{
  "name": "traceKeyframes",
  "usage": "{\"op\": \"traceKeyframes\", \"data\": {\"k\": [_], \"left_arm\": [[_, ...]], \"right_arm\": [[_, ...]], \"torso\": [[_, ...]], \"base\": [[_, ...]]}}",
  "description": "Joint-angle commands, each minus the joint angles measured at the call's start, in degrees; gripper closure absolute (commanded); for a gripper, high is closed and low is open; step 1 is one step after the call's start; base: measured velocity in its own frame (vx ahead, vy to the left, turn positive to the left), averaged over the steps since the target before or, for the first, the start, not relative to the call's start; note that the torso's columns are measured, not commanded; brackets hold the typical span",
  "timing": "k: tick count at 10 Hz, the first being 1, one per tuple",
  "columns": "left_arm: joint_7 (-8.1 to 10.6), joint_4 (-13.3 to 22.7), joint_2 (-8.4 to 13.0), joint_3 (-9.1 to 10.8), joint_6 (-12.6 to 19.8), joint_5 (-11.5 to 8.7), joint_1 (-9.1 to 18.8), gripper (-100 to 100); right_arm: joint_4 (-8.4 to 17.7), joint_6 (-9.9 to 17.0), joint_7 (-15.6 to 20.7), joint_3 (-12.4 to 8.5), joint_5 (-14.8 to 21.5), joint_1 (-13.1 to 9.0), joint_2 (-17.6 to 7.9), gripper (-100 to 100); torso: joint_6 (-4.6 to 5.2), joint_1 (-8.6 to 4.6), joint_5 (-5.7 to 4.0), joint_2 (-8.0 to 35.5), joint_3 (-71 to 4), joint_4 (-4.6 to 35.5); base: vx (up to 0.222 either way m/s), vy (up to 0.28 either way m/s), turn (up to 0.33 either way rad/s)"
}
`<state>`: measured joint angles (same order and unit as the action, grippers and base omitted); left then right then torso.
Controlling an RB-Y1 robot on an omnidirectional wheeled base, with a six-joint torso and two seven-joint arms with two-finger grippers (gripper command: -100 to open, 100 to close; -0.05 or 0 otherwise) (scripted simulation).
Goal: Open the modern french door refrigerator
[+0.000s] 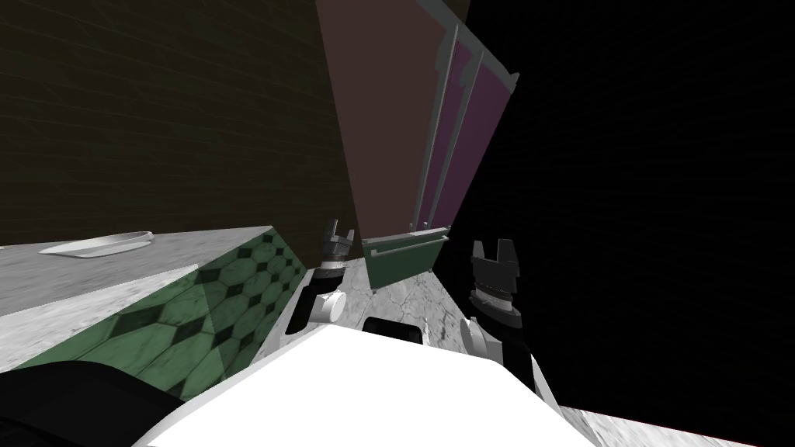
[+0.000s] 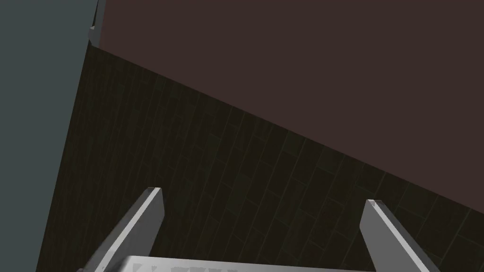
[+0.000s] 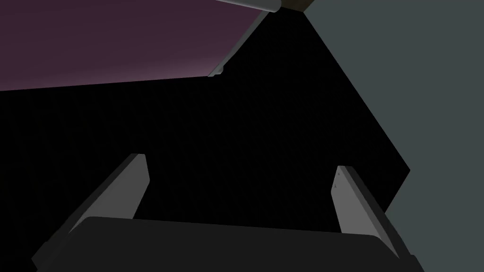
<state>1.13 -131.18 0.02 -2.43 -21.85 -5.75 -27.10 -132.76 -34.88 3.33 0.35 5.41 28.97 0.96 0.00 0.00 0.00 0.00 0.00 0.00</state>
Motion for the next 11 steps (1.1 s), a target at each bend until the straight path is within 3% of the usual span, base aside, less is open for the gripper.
{"op": "traceKeyframes", "data": {"k": [1,9,10,11], "left_arm": [[0.0,0.0,0.0,0.0,0.0,0.0,0.0,0],[0.0,0.0,0.0,0.0,0.0,0.0,0.0,0],[0.08,0.6,1.9,0.06,-0.2,-0.1,0.1,-100],[0.16,1.1,3.1,0.12,-0.3,-0.1,0.2,-100]], "right_arm": [[0.0,0.0,0.0,0.0,0.0,0.0,0.0,0],[0.0,0.0,0.0,0.0,0.0,0.0,0.0,0],[0.0,0.0,0.0,0.0,0.0,0.0,0.0,0],[0.0,0.0,0.0,0.0,0.0,0.0,0.0,0]], "torso": [[0.0,0.0,0.0,2.3,-4.7,2.3],[0.0,0.0,0.0,35.4,-70.7,35.4],[0.0,0.0,0.0,39.6,-79.2,39.6],[0.0,0.01,0.0,41.5,-83.1,41.5]], "base": [[0.0,0.0,0.0],[0.0,0.0,0.0],[0.013,-0.003,0.006],[0.016,-0.006,0.008]]}}
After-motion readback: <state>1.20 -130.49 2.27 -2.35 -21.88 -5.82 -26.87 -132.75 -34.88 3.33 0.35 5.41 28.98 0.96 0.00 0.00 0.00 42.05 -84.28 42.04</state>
